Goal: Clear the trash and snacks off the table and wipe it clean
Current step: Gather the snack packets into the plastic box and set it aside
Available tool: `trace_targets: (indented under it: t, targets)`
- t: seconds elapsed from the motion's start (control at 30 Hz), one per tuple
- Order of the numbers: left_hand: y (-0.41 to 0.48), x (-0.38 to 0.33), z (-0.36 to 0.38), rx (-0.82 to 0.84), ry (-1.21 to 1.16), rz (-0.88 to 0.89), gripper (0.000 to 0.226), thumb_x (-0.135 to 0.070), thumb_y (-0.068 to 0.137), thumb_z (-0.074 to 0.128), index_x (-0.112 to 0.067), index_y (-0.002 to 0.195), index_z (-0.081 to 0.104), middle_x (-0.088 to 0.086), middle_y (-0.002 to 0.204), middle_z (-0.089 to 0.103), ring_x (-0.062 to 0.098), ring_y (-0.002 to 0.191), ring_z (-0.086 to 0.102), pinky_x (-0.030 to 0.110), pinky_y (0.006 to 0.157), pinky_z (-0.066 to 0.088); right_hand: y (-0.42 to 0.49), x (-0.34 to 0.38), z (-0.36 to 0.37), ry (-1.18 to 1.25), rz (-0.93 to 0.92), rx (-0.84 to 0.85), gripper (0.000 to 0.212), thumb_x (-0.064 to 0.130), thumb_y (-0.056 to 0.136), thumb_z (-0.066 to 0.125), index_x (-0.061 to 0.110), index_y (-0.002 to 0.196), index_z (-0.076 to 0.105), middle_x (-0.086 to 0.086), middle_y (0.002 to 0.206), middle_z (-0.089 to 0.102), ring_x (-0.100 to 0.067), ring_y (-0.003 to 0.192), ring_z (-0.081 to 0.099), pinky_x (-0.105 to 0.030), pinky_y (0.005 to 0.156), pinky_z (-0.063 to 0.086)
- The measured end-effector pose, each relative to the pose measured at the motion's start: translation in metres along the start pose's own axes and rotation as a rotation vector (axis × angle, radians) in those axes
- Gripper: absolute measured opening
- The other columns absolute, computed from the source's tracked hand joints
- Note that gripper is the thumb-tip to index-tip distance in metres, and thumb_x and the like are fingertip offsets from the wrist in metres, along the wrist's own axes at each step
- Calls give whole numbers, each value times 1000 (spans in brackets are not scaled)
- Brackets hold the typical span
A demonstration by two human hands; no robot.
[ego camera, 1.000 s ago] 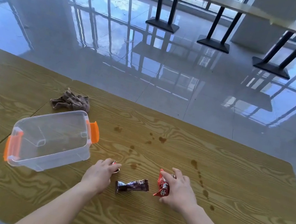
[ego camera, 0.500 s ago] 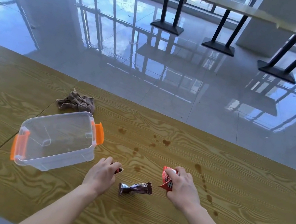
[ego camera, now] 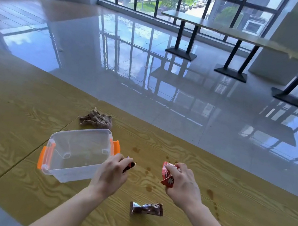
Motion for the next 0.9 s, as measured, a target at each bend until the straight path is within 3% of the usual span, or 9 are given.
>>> trace_targets:
  t: [0.1, 0.3, 0.47, 0.63, 0.9]
  targets:
    - [1, 7, -31, -77, 4, -11, 44, -8, 67, 76, -20, 109, 66, 1, 88, 63, 27, 76, 61, 37, 60, 53, 13, 26, -12, 10, -61, -40, 70, 25, 78, 69, 43, 140, 42, 4, 137, 41, -20, 121, 40, -33, 83, 50]
    - [-5, 50, -78, -149, 57, -84, 36, -14, 75, 76, -21, 108, 66, -1, 87, 61, 24, 77, 60, 37, 60, 52, 38, 97, -24, 36, -225, -72, 67, 23, 78, 71, 40, 138, 46, 2, 137, 42, -22, 122, 42, -37, 87, 51]
    - [-19, 92, -107, -165, 136, -167, 47, -8, 68, 78, -19, 112, 67, 0, 88, 63, 24, 79, 60, 30, 61, 46, 56, 165, -13, 62, -363, -59, 67, 27, 79, 71, 41, 139, 45, 2, 134, 42, -23, 122, 42, -38, 89, 50]
    - [-31, 135, -118, -150, 189, -261, 47, -8, 69, 78, -15, 114, 67, 2, 89, 62, 30, 80, 59, 42, 66, 52, 72, 230, 13, 51, -491, 10, 71, 31, 76, 73, 42, 140, 42, 2, 138, 39, -23, 124, 38, -41, 94, 49]
    - [-37, 176, -110, -62, 279, -289, 43, -18, 69, 81, -18, 110, 66, 1, 86, 61, 25, 73, 60, 34, 58, 51, 92, 282, 51, 15, -545, 97, 70, 37, 76, 74, 41, 139, 43, 2, 138, 38, -23, 128, 35, -46, 94, 49]
Point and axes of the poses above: each hand's wrist, its own y-axis towards the middle knuckle, its own z-axis out of the palm, x = y × z, the point moved 9 cm from there along y, towards the middle knuckle
